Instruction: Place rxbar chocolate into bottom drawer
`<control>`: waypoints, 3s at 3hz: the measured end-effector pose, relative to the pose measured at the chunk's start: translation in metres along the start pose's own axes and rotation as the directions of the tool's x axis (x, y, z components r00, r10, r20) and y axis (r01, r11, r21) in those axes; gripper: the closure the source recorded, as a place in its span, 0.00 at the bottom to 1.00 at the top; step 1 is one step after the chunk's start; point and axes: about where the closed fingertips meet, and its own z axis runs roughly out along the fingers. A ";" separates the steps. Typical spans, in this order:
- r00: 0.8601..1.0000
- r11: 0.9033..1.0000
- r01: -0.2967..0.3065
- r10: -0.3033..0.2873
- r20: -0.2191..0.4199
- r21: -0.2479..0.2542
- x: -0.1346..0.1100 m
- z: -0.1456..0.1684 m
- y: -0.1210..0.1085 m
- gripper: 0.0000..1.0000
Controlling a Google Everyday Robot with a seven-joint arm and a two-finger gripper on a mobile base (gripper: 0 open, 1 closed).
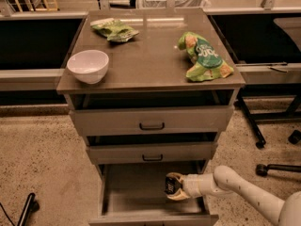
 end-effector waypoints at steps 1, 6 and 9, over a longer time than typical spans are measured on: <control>0.999 0.999 -0.017 0.016 -0.049 -0.039 0.026 0.024 0.004 1.00; 0.997 0.992 -0.077 0.080 -0.021 0.104 0.041 0.078 -0.017 0.00; 1.000 0.985 0.002 -0.003 0.001 0.172 0.003 -0.002 0.008 0.00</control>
Offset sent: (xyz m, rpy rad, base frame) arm 0.0150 0.0299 -0.0775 0.0781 0.0398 -0.0705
